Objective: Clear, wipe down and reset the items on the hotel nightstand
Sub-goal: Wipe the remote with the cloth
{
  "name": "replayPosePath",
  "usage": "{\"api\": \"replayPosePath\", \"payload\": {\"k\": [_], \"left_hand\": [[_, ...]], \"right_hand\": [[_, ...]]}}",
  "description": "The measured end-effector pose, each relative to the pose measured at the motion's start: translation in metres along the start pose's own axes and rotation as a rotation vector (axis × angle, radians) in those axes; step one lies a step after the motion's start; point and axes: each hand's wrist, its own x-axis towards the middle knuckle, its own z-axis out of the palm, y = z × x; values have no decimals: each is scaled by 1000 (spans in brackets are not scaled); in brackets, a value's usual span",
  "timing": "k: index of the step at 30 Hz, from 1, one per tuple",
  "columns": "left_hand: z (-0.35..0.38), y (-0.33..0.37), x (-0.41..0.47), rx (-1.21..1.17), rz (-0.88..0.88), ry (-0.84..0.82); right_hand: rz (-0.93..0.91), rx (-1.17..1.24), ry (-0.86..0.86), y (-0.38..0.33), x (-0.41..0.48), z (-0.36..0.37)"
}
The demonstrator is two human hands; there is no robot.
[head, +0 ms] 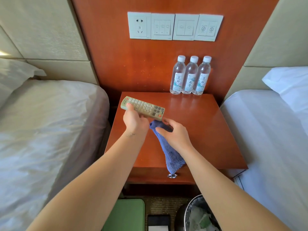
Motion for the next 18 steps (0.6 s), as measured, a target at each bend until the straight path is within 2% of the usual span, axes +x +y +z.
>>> {"api": "replayPosePath", "payload": {"k": [1, 3, 6, 9, 14, 18], "left_hand": [[2, -4, 0, 5, -15, -35], [6, -15, 0, 77, -10, -105], [12, -38, -5, 322, 48, -209], [13, -60, -7, 611, 144, -356], [-2, -72, 12, 1117, 285, -457], [-8, -80, 31, 1480, 388, -542]], "right_hand": [[5, 20, 15, -5, 2, 0], [65, 215, 31, -12, 7, -5], [162, 587, 41, -19, 19, -15], [243, 753, 97, -15, 39, -25], [312, 783, 100, 7, 69, -50], [306, 524, 158, 29, 91, -55]]}}
